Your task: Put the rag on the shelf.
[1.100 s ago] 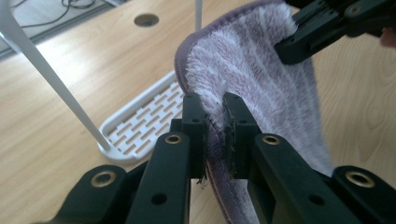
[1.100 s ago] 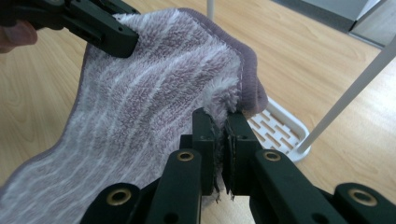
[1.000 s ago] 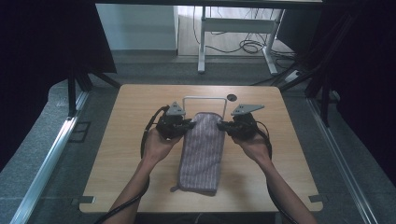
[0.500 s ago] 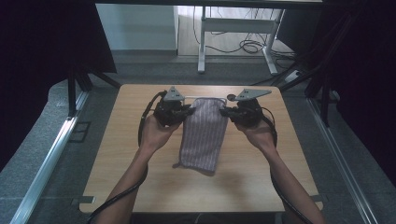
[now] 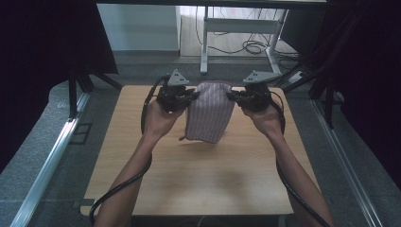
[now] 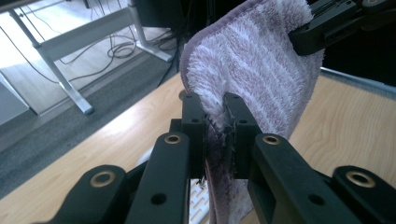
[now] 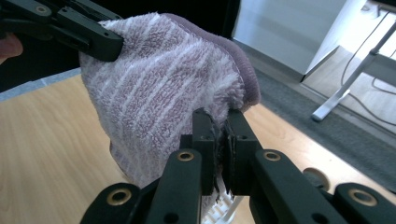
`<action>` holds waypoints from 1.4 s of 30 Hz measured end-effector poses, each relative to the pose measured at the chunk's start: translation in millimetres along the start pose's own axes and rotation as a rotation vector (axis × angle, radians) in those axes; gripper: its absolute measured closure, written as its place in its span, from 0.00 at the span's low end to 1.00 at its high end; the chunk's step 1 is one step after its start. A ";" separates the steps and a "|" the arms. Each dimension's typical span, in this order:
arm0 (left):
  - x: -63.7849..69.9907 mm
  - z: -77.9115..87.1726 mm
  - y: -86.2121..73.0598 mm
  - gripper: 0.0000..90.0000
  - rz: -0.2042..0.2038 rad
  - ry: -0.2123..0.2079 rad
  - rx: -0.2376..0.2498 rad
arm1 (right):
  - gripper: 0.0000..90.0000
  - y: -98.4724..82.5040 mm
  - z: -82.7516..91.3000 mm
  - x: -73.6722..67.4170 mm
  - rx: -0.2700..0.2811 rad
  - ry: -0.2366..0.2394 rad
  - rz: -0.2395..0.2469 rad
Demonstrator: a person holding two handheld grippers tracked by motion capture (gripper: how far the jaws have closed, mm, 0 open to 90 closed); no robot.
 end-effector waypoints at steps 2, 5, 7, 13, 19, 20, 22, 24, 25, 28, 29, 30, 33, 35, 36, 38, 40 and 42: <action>-1.1 0.5 2.9 0.89 -0.005 0.007 0.000 | 0.95 6.7 0.9 2.5 0.005 -0.007 0.004; -5.9 1.9 11.3 0.89 -0.005 0.016 0.007 | 0.95 13.2 1.5 4.9 0.010 -0.015 0.008; -11.8 3.4 19.9 0.89 -0.007 0.028 0.011 | 0.95 22.9 0.8 8.5 0.017 -0.026 0.011; -21.6 3.5 32.7 0.89 -0.004 0.053 0.013 | 0.94 39.9 -1.7 15.6 0.024 -0.047 0.017; -36.4 -3.8 40.2 0.89 0.023 0.066 0.007 | 0.94 54.6 -9.7 25.1 0.021 -0.072 0.017; -36.4 -3.8 40.2 0.89 0.023 0.066 0.007 | 0.94 56.0 -11.3 27.0 0.020 -0.077 0.013; -42.6 -9.9 42.2 0.89 0.030 0.077 0.004 | 0.94 58.4 -15.2 31.0 0.020 -0.085 0.011; -44.5 -11.9 42.8 0.89 0.032 0.081 -0.001 | 0.94 59.4 -17.2 33.0 0.020 -0.091 0.009; -46.7 -14.1 43.4 0.88 0.032 0.087 -0.005 | 0.94 61.2 -21.6 36.4 0.018 -0.101 0.005; -52.1 -19.7 45.2 0.88 0.052 0.096 -0.003 | 0.94 62.4 -25.8 40.1 0.016 -0.118 0.010; -54.2 -21.3 45.6 0.88 0.058 0.098 -0.002 | 0.93 62.6 -27.9 41.8 0.016 -0.119 0.010; -56.0 -23.0 46.0 0.88 0.064 0.098 0.000 | 0.93 62.8 -32.0 45.5 0.019 -0.121 0.001; -61.0 -28.2 46.5 0.87 0.076 0.108 -0.004 | 0.93 61.9 -38.3 50.9 0.025 -0.118 -0.017; -63.6 -33.0 46.4 0.87 0.079 0.113 -0.012 | 0.93 61.3 -40.5 52.7 0.023 -0.122 -0.020; -64.9 -35.5 46.1 0.87 0.082 0.119 -0.015 | 0.92 60.7 -43.0 54.5 0.023 -0.121 -0.026; -68.1 -40.7 44.5 0.86 0.088 0.128 -0.026 | 0.92 59.1 -47.7 57.5 0.021 -0.123 -0.036; -71.7 -46.1 41.5 0.86 0.100 0.131 -0.029 | 0.91 56.2 -55.1 62.0 0.018 -0.133 -0.043; -75.6 -52.2 38.2 0.86 0.108 0.144 -0.035 | 0.91 54.9 -57.9 63.5 0.016 -0.134 -0.049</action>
Point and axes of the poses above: each handheld gripper's, and its own axes: z roughly backward along the jaws, y roughly out of its top, x roughly to its right, the point moved 4 cm from there along -z, roughly forward along the jaws, and after that the axes turned 1 degree about x, right-handed, at the moved point
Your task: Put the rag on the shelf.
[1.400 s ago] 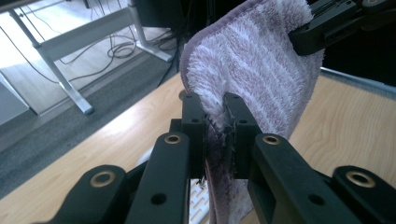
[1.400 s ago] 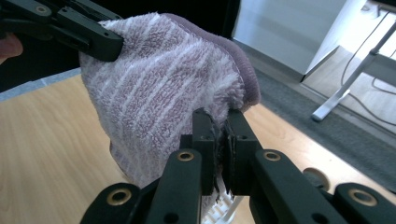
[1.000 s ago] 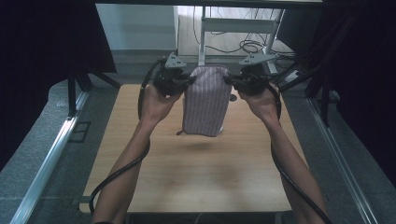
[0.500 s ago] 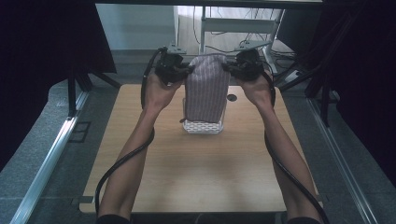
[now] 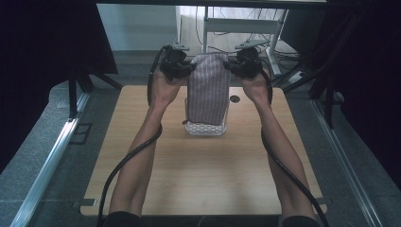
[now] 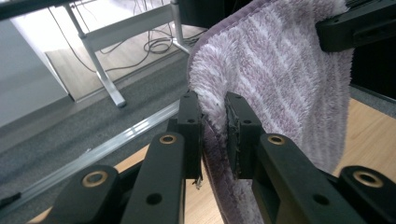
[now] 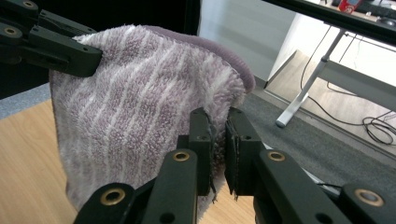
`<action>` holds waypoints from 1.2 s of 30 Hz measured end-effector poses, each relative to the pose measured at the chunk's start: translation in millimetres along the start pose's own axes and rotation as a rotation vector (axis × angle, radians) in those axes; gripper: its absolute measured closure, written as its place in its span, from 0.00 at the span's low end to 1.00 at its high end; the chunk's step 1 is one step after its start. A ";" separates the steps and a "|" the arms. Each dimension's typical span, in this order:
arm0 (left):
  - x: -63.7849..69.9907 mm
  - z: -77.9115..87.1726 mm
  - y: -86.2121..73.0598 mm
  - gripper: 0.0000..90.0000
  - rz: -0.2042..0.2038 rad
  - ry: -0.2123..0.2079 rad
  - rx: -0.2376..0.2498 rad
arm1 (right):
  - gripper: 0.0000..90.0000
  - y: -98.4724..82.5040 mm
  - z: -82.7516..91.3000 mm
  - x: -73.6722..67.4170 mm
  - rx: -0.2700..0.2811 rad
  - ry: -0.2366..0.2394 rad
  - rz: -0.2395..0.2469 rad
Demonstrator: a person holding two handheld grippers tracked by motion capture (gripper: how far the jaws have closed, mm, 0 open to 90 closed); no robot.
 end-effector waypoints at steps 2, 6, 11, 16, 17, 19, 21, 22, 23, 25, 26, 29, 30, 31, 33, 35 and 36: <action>-3.4 -6.2 -2.6 0.86 0.002 0.011 -0.009 | 0.91 -2.7 -6.0 2.3 -0.002 -0.002 -0.008; -9.3 -19.6 -7.6 0.85 0.003 0.037 -0.031 | 0.91 -10.1 -21.3 5.7 -0.019 -0.016 -0.011; -12.9 -38.1 -14.3 0.84 -0.016 0.075 -0.062 | 0.91 -17.1 -33.3 8.2 -0.045 -0.034 -0.013; -13.4 -56.4 -24.4 0.84 -0.029 0.087 -0.113 | 0.91 -28.9 -46.2 10.8 -0.085 -0.040 -0.019; -12.9 -60.1 -26.9 0.84 -0.032 0.086 -0.125 | 0.91 -31.8 -48.6 11.2 -0.093 -0.041 -0.022; -12.2 -68.1 -33.4 0.83 -0.035 0.088 -0.157 | 0.91 -39.8 -55.2 12.0 -0.118 -0.040 -0.032; -12.3 -70.0 -35.1 0.82 -0.029 0.083 -0.165 | 0.91 -44.2 -58.9 12.4 -0.133 -0.045 -0.036; -12.3 -72.0 -36.9 0.82 -0.024 0.080 -0.175 | 0.91 -44.2 -58.9 12.4 -0.133 -0.045 -0.036; -12.4 -74.0 -38.7 0.81 -0.018 0.072 -0.190 | 0.90 -46.0 -60.4 12.3 -0.141 -0.045 -0.038; -14.1 -76.9 -42.3 0.72 -0.013 0.067 -0.222 | 0.86 -48.8 -62.1 11.9 -0.147 -0.043 -0.039; -16.3 -77.5 -43.9 0.67 0.002 0.064 -0.225 | 0.83 -49.8 -62.7 12.1 -0.150 -0.041 -0.044; -23.5 -74.3 -46.7 0.49 0.081 0.041 -0.211 | 0.73 -50.8 -61.6 13.9 -0.147 -0.042 -0.058; -25.1 -72.4 -46.9 0.46 0.091 0.041 -0.204 | 0.72 -50.7 -60.9 14.3 -0.146 -0.043 -0.065; -25.1 -72.4 -46.9 0.43 0.091 0.041 -0.204 | 0.70 -50.7 -60.0 14.5 -0.144 -0.041 -0.070; -26.8 -68.2 -47.3 0.40 0.107 0.029 -0.190 | 0.65 -51.6 -59.4 14.4 -0.145 -0.029 -0.079; -27.7 -64.5 -47.6 0.37 0.111 0.016 -0.178 | 0.62 -52.6 -59.3 14.1 -0.149 -0.023 -0.081; -28.1 -62.3 -47.6 0.37 0.104 0.016 -0.175 | 0.60 -53.2 -58.9 13.8 -0.147 -0.025 -0.083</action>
Point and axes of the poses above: each handheld gripper's, and its own axes: z roughly backward along the jaws, y roughly out of its top, x roughly to its right, the point moved 4 cm from there along -z, roughly forward along the jaws, and after that the axes turned 1 degree about x, right-handed, at the moved point
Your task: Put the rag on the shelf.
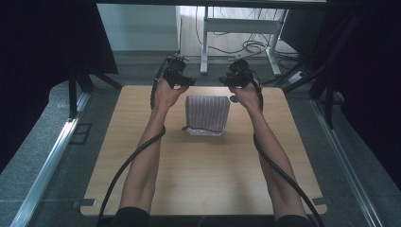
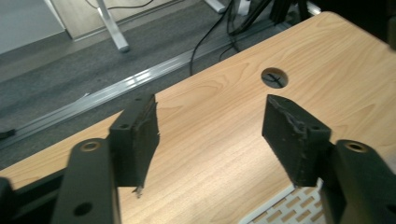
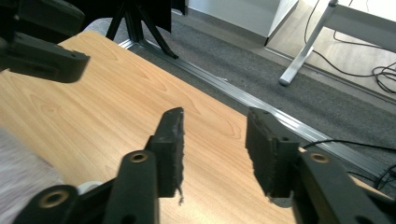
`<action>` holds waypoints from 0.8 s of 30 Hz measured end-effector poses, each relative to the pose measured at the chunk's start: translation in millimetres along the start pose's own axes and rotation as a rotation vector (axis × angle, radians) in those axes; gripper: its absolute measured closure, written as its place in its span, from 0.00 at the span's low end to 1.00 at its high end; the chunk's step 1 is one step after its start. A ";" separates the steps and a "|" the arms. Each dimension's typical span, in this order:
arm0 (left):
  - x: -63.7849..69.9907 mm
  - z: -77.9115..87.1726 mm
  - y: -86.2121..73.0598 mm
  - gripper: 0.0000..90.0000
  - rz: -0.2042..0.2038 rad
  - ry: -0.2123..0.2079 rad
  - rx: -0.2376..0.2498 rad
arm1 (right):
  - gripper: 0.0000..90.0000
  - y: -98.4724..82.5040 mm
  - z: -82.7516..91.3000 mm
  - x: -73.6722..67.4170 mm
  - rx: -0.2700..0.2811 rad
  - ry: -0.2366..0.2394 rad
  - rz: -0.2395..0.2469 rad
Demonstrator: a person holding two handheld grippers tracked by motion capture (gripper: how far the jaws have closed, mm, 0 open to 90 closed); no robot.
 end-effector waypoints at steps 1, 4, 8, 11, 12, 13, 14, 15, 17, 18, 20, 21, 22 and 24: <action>0.0 1.9 -0.3 0.36 -0.006 -0.001 0.005 | 0.58 -0.8 0.2 -0.1 0.002 0.004 -0.005; 1.1 7.0 -0.6 0.31 -0.017 -0.014 0.018 | 0.52 -3.2 1.4 -1.0 0.002 0.017 -0.023; 4.7 14.8 -0.4 0.24 -0.018 -0.032 0.033 | 0.42 -5.7 4.4 -2.1 0.007 0.055 -0.056; 8.1 19.9 -1.6 0.21 -0.017 -0.054 0.042 | 0.39 -6.5 6.3 -3.0 0.014 0.069 -0.060; 9.1 21.5 -2.3 0.19 -0.016 -0.059 0.047 | 0.37 -8.1 8.8 -4.6 0.015 0.090 -0.066; 10.4 22.7 -3.5 0.19 -0.016 -0.074 0.046 | 0.37 -8.1 8.8 -4.6 0.015 0.090 -0.066; 11.5 23.8 -4.5 0.17 -0.015 -0.086 0.046 | 0.34 -10.1 11.5 -6.6 0.020 0.099 -0.061; 12.8 25.0 -5.5 0.17 -0.016 -0.095 0.049 | 0.34 -10.1 11.5 -6.6 0.020 0.099 -0.061; 16.4 29.0 -7.8 0.16 -0.024 -0.127 0.054 | 0.31 -12.1 16.0 -9.7 0.029 0.121 -0.060; 16.4 29.0 -7.8 0.16 -0.024 -0.127 0.054 | 0.31 -12.1 16.0 -9.7 0.029 0.121 -0.060; 19.3 31.7 -8.9 0.15 -0.037 -0.136 0.053 | 0.30 -12.9 19.5 -12.7 0.031 0.132 -0.050; 20.8 33.2 -9.5 0.15 -0.047 -0.139 0.051 | 0.29 -13.3 20.8 -13.8 0.029 0.136 -0.048; 21.7 34.2 -9.8 0.15 -0.052 -0.141 0.050 | 0.27 -13.8 22.4 -15.4 0.027 0.141 -0.045; 24.2 36.7 -10.9 0.14 -0.060 -0.150 0.051 | 0.27 -15.0 25.0 -18.0 0.030 0.150 -0.042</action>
Point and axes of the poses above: each handheld gripper's, and its own axes: z roughly backward along the jaws, y roughly out of its top, x roughly to its right, the point moved 4 cm from there along -z, roughly forward along the jaws, and after that the axes turned 1 degree about x, right-handed, at the moved point
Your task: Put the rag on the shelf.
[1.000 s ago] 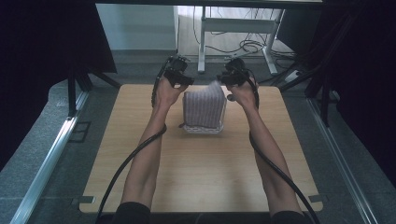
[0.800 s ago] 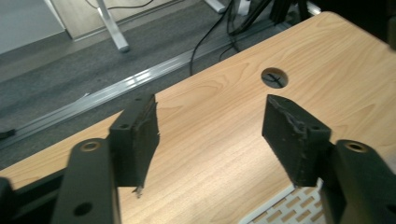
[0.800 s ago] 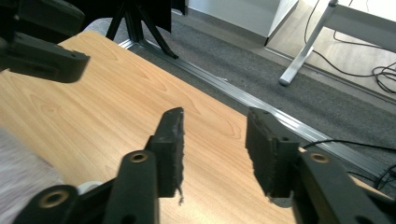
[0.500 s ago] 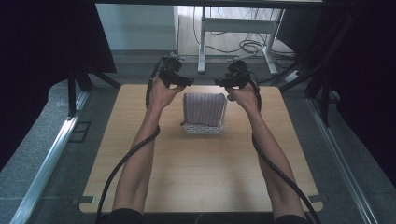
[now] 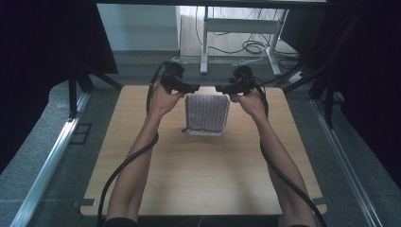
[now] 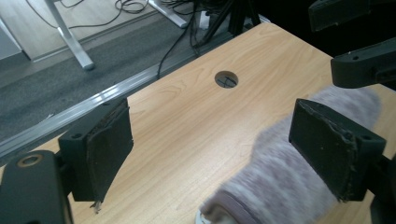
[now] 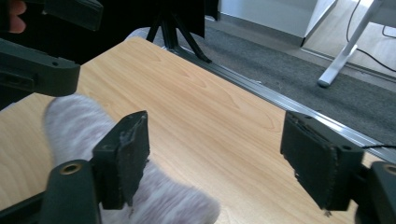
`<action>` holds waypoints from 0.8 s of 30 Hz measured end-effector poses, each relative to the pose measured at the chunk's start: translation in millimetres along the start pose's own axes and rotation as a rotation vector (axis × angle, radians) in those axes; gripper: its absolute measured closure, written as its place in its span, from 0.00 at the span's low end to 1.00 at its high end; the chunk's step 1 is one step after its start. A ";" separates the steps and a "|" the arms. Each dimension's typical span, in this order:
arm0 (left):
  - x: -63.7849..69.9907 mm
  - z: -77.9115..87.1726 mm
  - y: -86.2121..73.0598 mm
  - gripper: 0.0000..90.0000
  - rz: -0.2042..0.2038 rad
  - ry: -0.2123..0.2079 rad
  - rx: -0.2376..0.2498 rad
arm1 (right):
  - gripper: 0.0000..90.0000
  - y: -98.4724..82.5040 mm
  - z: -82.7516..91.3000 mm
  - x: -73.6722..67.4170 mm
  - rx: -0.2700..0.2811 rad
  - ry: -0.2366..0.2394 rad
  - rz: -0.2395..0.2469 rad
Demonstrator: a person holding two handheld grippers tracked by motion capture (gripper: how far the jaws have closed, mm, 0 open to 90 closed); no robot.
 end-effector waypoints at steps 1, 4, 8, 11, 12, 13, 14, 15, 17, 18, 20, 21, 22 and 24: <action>1.5 1.0 -0.6 0.14 -0.003 -0.006 -0.001 | 0.26 -1.1 1.2 -1.9 -0.002 0.006 0.001; 5.3 3.6 -2.9 0.13 -0.015 -0.013 -0.004 | 0.25 -4.9 4.1 -5.9 -0.006 0.018 0.008; 9.5 6.6 -8.6 0.12 -0.026 -0.026 -0.013 | 0.22 -9.8 8.9 -10.5 -0.002 0.042 0.007; 11.2 9.4 -14.4 0.11 -0.044 -0.023 -0.015 | 0.19 -16.2 14.1 -15.0 -0.012 0.059 0.016; 11.7 10.5 -16.6 0.11 -0.045 -0.027 -0.012 | 0.19 -16.2 14.1 -15.0 -0.012 0.059 0.016; 12.7 13.0 -21.3 0.11 -0.052 -0.028 -0.009 | 0.16 -20.6 17.1 -17.5 -0.023 0.064 0.026; 12.7 13.0 -21.3 0.11 -0.052 -0.028 -0.009 | 0.16 -20.6 17.1 -17.5 -0.023 0.064 0.026; 13.4 14.4 -23.8 0.11 -0.057 -0.031 -0.005 | 0.16 -22.2 18.2 -18.3 -0.026 0.065 0.029; 14.7 16.9 -29.2 0.11 -0.063 -0.033 0.004 | 0.15 -27.9 22.9 -20.7 -0.024 0.074 0.036; 15.3 17.9 -32.0 0.11 -0.065 -0.036 0.007 | 0.15 -29.7 24.3 -21.2 -0.024 0.074 0.037; 17.0 20.1 -37.6 0.11 -0.060 -0.045 0.015 | 0.14 -31.5 25.8 -21.8 -0.022 0.074 0.037; 17.8 21.1 -40.5 0.11 -0.061 -0.047 0.018 | 0.14 -33.4 27.3 -22.5 -0.022 0.075 0.038; 18.7 21.7 -43.4 0.11 -0.061 -0.050 0.018 | 0.14 -35.6 28.7 -23.2 -0.022 0.078 0.039; 20.8 22.6 -49.5 0.11 -0.067 -0.046 0.014 | 0.12 -40.1 31.0 -24.5 -0.021 0.071 0.041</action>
Point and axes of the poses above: each handheld gripper's, and its own axes: z roughly backward along the jaws, y roughly out of its top, x roughly to its right, the point moved 4 cm from there along -z, roughly forward along the jaws, and after that the axes turned 1 degree about x, right-handed, at the moved point
